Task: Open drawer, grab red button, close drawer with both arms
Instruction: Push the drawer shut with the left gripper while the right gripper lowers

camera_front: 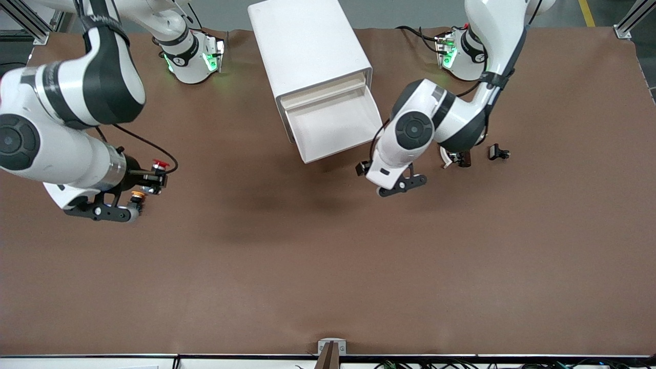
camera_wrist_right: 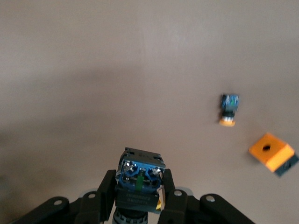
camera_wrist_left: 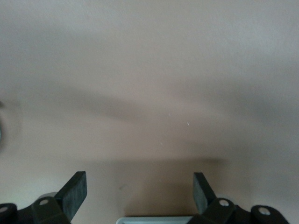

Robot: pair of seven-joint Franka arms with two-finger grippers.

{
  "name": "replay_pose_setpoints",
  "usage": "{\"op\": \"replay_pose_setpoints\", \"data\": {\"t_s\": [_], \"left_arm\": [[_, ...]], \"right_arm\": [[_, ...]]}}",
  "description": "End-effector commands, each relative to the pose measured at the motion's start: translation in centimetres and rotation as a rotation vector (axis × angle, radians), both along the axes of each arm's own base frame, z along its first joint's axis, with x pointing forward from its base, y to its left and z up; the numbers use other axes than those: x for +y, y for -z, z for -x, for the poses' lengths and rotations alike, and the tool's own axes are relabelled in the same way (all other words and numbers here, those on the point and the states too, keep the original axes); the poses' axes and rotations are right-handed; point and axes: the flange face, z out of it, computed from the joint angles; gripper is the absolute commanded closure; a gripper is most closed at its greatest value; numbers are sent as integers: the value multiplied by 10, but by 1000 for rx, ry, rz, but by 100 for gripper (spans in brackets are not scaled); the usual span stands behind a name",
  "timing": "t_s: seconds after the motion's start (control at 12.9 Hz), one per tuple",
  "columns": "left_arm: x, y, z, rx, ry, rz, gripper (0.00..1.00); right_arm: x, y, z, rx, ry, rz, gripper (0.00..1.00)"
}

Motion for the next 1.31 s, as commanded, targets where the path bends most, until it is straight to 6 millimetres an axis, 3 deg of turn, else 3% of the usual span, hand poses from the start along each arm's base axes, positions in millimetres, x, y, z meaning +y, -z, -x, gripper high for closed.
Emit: {"op": "replay_pose_setpoints", "data": {"t_s": [0.0,0.15,0.23,0.54,0.7,1.08,1.24], "left_arm": [[-29,1,30,-10,21,-19,0],[-33,4,33,-8,28,-22,0],[-33,7,32,-20,32,-23,0],[-35,20,35,-68,51,-23,0],[-43,25,47,-52,56,-24,0],[-70,28,80,-1,71,10,0],[-84,27,97,25,74,31,0]], "right_arm": [[-30,43,-3,-47,-105,-6,76],[-65,79,-10,-77,-163,-19,75],[-72,98,-13,-81,-167,-19,75],[-89,175,-1,-113,-163,-15,72],[-97,210,5,-72,-193,-11,67],[-144,247,23,-100,-270,-24,67],[-151,256,28,-97,-259,-24,66]]}}
